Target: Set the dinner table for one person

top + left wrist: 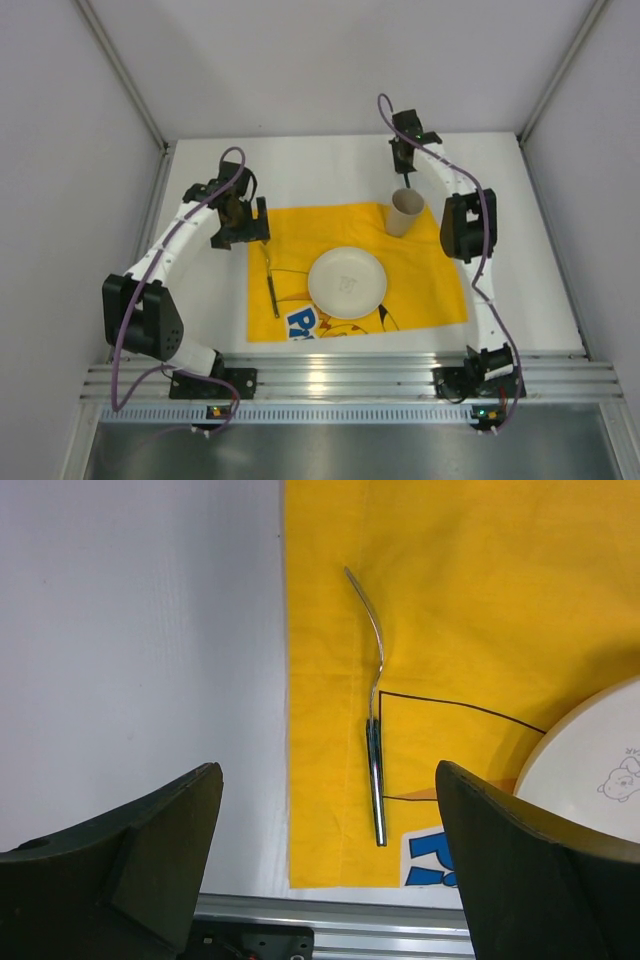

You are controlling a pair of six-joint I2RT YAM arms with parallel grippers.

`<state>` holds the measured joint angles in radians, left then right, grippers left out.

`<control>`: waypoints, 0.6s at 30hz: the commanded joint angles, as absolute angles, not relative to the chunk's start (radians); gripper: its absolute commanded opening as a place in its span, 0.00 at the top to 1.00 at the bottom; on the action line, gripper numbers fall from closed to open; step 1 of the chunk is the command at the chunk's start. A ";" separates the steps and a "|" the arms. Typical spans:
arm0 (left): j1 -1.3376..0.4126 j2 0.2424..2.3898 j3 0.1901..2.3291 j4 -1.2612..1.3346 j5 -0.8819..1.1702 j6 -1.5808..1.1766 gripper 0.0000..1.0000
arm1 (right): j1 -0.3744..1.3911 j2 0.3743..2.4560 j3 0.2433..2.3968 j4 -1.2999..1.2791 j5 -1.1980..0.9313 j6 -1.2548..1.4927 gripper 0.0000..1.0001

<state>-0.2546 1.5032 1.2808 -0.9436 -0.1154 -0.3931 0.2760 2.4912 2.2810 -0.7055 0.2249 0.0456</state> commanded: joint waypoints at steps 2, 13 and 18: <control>-0.253 1.503 1.310 -0.934 -0.089 -0.403 0.08 | 0.250 2.401 2.361 -0.681 0.337 0.057 1.00; -0.253 1.520 1.304 -0.894 -0.051 -0.434 0.08 | 0.227 2.079 2.139 -0.719 0.414 0.116 1.00; -0.253 1.540 1.290 -0.850 -0.017 -0.448 0.08 | 0.227 1.840 1.805 -0.667 0.348 0.195 1.00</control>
